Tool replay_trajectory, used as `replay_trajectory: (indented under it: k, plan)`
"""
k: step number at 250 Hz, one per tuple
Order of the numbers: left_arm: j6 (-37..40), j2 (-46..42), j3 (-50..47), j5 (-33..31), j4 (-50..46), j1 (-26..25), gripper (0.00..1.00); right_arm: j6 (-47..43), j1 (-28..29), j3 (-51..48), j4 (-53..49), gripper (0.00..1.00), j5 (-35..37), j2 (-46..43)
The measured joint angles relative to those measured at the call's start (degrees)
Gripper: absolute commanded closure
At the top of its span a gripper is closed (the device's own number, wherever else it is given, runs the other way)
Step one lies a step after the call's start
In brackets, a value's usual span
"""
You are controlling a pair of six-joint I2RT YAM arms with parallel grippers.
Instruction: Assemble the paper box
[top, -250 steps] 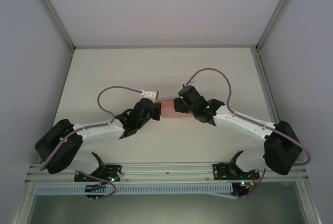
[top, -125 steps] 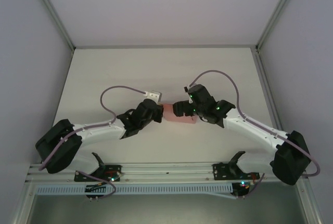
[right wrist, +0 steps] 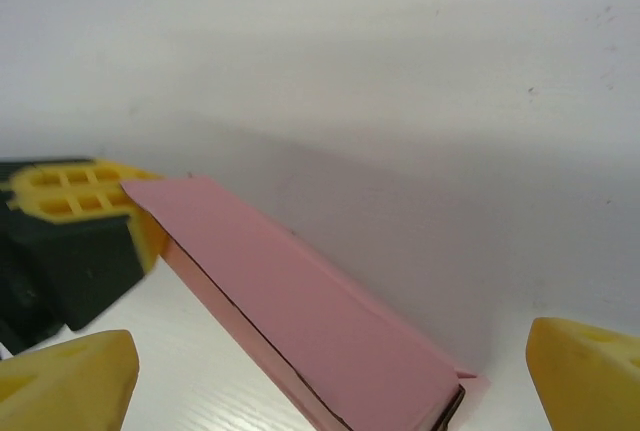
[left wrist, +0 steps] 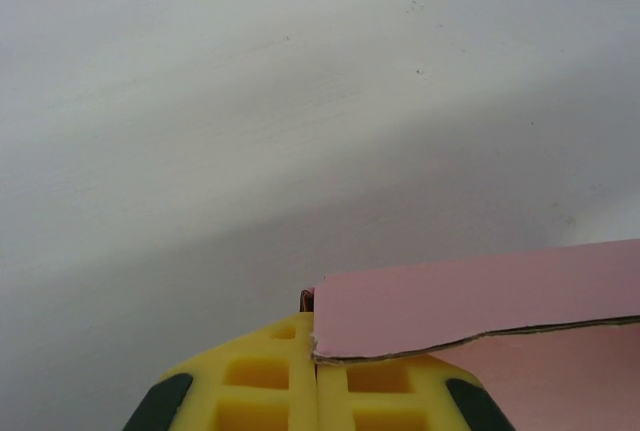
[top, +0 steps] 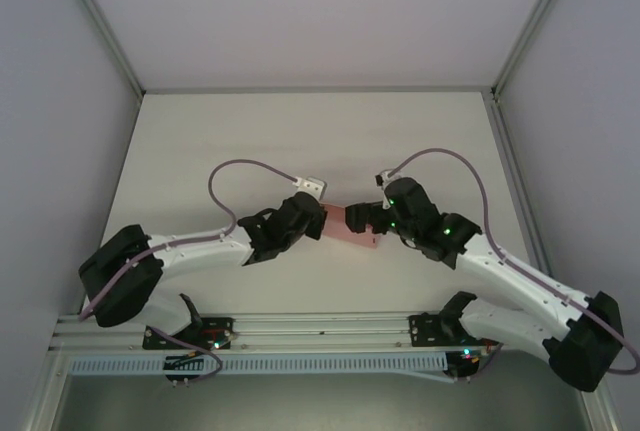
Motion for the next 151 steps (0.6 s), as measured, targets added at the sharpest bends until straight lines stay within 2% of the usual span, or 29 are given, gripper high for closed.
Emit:
replay_trajectory:
  k: [43, 84, 107, 151]
  plan:
    - [0.2, 0.57, 0.57, -1.97, -0.48, -0.94, 1.0, 8.55, -2.29, -2.89, -0.5, 0.03, 6.64, -5.22]
    - [0.44, 0.74, 0.66, -2.62, -0.48, -1.33, 1.0, 13.33, -4.0, -9.6, 0.35, 0.15, 6.95, -6.93]
    - [1.46, 0.68, 0.66, -2.6, -0.44, -1.79, 0.91, 15.26, -4.22, -11.65, 1.07, 0.19, 5.99, -5.22]
    - [2.89, -0.57, 0.57, -3.06, -3.37, -1.73, 0.58, 18.47, -4.35, -13.25, 4.55, 0.21, 4.11, -2.86]
